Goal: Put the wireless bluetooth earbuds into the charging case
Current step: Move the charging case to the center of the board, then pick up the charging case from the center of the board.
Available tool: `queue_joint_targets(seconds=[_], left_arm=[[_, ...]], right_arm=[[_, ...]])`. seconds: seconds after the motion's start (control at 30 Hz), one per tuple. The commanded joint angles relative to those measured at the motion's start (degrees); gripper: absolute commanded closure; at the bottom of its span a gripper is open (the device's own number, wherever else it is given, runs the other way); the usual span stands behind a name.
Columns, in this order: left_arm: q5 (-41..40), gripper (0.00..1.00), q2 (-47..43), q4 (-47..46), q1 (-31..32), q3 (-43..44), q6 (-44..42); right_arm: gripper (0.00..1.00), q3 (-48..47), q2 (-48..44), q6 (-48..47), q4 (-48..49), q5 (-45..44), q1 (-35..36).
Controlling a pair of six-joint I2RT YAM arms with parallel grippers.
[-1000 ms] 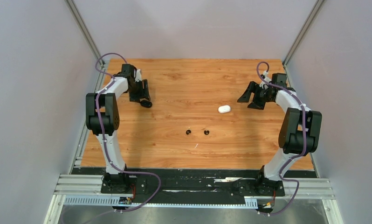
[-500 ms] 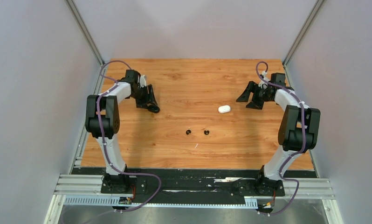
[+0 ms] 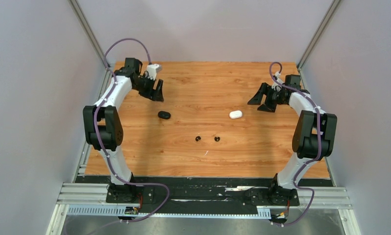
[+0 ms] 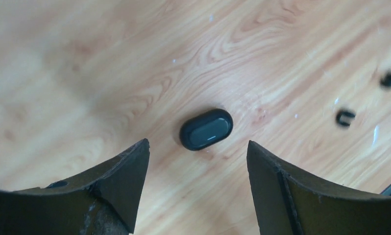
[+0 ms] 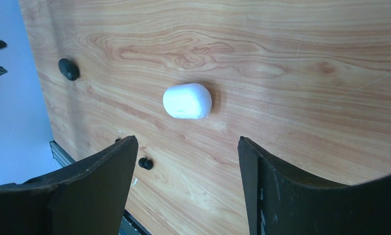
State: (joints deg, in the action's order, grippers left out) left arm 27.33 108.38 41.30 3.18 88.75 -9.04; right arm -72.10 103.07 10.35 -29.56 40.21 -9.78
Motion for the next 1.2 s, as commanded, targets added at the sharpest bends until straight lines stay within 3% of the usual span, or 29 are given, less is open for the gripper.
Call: queue_joint_targets(seconds=[0.0,0.13,0.27,0.57,0.8,1.17], left_arm=[[16.82,0.22,2.23,21.38,-0.54,8.85,-49.5],[16.98,0.23,4.54,27.86,-0.29,9.24,-71.96],[14.89,0.27,7.16,28.41,0.86,8.59,-82.89],[10.84,0.33,10.53,24.32,5.65,6.44,-88.43],[5.19,0.39,11.94,19.16,6.57,4.3,-87.89],[2.36,0.36,12.17,17.54,6.37,3.83,-88.08]], right_arm=[[0.26,-2.35,-2.1,-1.9,1.76,4.83,0.37],[0.26,-2.27,-2.99,-2.23,2.04,5.41,0.63],[0.26,-1.72,-4.37,-2.42,1.98,5.32,0.82],[0.26,1.28,-6.9,-2.61,1.9,5.08,1.17],[0.26,0.38,-6.96,-3.04,1.39,5.06,1.26],[0.26,-0.74,-5.44,-2.97,1.46,5.5,1.67]])
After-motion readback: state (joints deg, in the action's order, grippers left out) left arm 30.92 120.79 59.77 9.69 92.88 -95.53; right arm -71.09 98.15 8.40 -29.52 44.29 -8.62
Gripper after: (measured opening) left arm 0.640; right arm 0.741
